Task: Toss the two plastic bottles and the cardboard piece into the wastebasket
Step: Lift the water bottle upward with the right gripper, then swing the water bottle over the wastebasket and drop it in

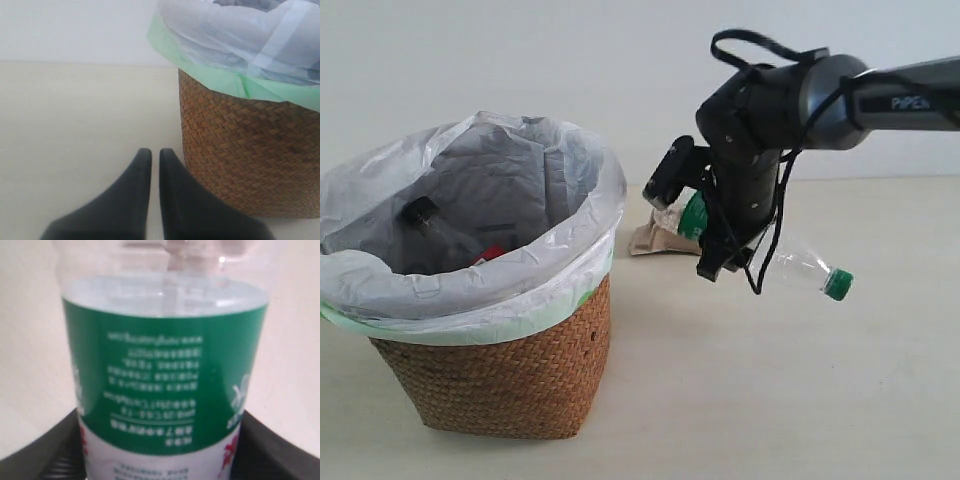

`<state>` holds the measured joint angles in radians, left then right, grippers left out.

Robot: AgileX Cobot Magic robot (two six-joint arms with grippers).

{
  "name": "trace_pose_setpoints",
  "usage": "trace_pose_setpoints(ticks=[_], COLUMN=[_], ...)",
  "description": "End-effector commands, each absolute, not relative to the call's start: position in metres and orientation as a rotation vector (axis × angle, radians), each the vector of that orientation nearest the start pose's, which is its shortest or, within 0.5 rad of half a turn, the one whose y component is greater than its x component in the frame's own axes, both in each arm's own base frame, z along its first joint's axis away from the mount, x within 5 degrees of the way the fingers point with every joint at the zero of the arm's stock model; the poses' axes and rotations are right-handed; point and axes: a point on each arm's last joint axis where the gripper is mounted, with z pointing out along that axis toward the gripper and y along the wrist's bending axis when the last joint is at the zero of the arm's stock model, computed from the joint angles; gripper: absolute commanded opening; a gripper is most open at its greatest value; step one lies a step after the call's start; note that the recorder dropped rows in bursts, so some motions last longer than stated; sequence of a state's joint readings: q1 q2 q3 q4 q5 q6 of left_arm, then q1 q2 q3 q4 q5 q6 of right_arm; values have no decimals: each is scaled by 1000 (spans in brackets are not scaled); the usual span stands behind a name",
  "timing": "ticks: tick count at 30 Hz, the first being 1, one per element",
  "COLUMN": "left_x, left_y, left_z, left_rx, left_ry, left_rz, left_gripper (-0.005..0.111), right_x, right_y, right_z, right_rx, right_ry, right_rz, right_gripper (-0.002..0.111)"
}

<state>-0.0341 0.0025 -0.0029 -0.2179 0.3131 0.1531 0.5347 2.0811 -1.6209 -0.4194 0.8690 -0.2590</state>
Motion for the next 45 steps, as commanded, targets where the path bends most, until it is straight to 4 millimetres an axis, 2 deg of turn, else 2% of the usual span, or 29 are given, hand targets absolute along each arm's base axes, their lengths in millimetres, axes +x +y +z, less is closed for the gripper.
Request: trace_pose_setpoints(ticks=[1, 5, 8, 13, 15, 18, 25, 27, 33, 39, 45], left_x=[54, 54, 54, 54, 54, 54, 54, 54, 54, 54, 54], left_y=[-8, -8, -8, -8, -8, -8, -8, -8, -8, -8, -8], left_z=[186, 186, 186, 186, 186, 186, 186, 186, 186, 186, 186], left_rx=[20, 20, 20, 20, 20, 20, 20, 20, 20, 20, 20], left_ry=[1788, 1788, 1788, 1788, 1788, 1788, 1788, 1788, 1788, 1788, 1788], left_rz=[-125, -125, -125, -125, -125, -125, -125, -125, -125, -125, -125], left_gripper=[6, 6, 6, 6, 6, 6, 6, 6, 6, 6, 6], right_x=[375, 347, 316, 265, 250, 237, 224, 224, 234, 240, 241], right_y=[190, 177, 167, 150, 142, 134, 125, 118, 83, 47, 36], right_z=[230, 243, 247, 265, 274, 284, 307, 307, 289, 284, 284], right_rx=[-1147, -973, -905, -736, -675, -543, -471, -446, -294, -164, -178], right_ry=[2408, 2405, 2384, 2217, 2190, 2240, 2182, 2196, 2262, 2320, 2325], right_rz=[-328, -237, -104, 143, 182, 238, 283, 246, 154, 41, -31], right_gripper=[8, 8, 8, 8, 8, 8, 7, -1, 0, 0, 0])
